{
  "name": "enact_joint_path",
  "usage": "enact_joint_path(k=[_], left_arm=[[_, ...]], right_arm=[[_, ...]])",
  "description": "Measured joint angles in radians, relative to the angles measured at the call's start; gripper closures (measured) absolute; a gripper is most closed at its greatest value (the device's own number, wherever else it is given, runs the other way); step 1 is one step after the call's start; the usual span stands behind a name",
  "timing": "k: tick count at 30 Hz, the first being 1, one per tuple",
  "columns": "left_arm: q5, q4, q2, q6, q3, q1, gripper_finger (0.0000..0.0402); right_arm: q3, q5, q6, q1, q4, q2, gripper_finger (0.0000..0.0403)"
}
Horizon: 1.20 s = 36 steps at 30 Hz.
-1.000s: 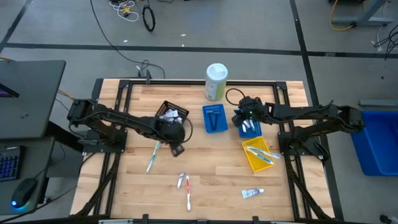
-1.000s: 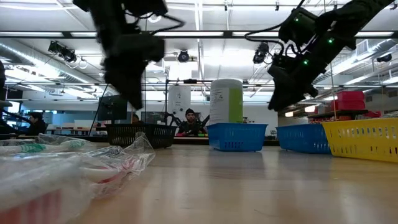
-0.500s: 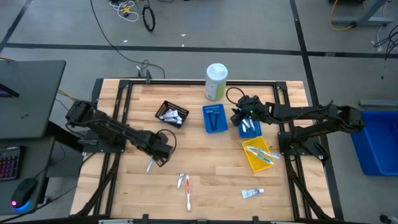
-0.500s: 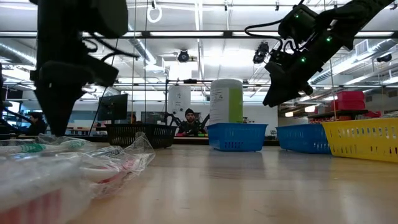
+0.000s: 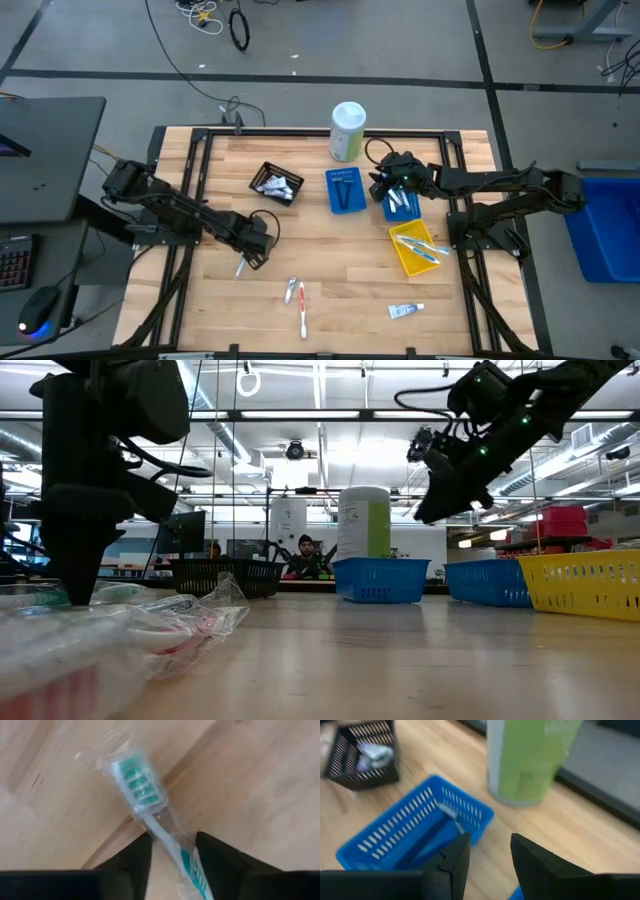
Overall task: Pick & Place Travel size toiletries
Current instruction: Put the green toothbrush into the yellow basket
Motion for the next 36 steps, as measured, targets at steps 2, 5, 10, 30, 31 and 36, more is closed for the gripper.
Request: enact_joint_path(k=[2, 5, 10, 30, 31, 36], left_arm=[[-0.007, -0.001, 0.002, 0.049, 0.013, -0.001, 0.0269], [-0.049, 0.016, 0.007, 0.105, 0.038, -0.001, 0.0320], [-0.097, 0.012, 0.006, 0.187, 0.104, 0.003, 0.0386], [-0.127, 0.202, 0.005, 0.699, 0.446, 0.209, 0.0371], [-0.118, 0.216, 0.005, 0.706, 0.447, 0.220, 0.0370], [-0.062, 0.248, 0.008, 0.745, 0.448, 0.267, 0.0378]], right_arm=[[0.000, -0.001, -0.013, 0.000, 0.071, 0.000, 0.0253], [0.000, -0.076, -0.028, 0.000, 0.174, 0.000, 0.0254], [0.000, -0.311, -0.105, 0.012, 0.275, 0.000, 0.0253], [0.000, -0.485, -0.198, 0.126, 0.530, 0.119, 0.0177], [0.000, -0.514, -0.198, 0.126, 0.542, 0.125, 0.0173], [0.000, -0.578, -0.196, 0.126, 0.644, 0.150, 0.0160]])
